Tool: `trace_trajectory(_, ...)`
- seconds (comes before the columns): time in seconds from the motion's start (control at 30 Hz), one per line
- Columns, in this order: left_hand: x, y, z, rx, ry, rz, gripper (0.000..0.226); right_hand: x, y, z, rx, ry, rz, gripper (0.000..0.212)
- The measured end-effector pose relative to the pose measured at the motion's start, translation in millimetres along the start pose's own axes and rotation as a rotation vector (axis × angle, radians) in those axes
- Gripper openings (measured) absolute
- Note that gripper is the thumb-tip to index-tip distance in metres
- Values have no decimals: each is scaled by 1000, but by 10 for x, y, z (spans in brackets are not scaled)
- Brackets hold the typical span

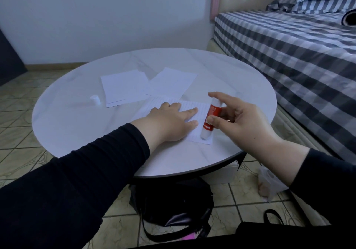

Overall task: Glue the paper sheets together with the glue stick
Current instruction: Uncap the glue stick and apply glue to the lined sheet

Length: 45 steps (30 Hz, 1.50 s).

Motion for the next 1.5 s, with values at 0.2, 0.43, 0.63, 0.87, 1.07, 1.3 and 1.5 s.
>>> trace_trajectory(0.2,29,73,43,59,62,25,56,264,82,62,-16,91,-96,51)
trace_trajectory(0.43,126,133,69,85,78,81,46,275,187,43,-77,88,-95,51)
trace_trajectory(0.63,261,-212,-37,-15,-13,-7,48,344,287,110,-98,84,-188,50)
trace_trajectory(0.87,276,-74,-131,-258,-2,-163,40,357,380,213,-147,115,-131,48)
trace_trajectory(1.07,-110,51,-132,-343,-167,-88,51,305,309,179,-107,175,38,49)
trace_trajectory(1.3,-123,24,-121,-234,-169,-39,53,535,29,189,-32,303,-130,50)
trace_trajectory(1.5,-58,88,-136,-168,-50,101,52,493,204,194,-85,278,-10,49)
Point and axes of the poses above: each hand's wrist, its own z-axis towards the middle knuckle, its own x-axis out of the back of the hand, y = z × x, the point moved 10 cm from there along z, towards the middle knuckle, and after that the axes turned 10 degrees about x, right-handed, at the moved point
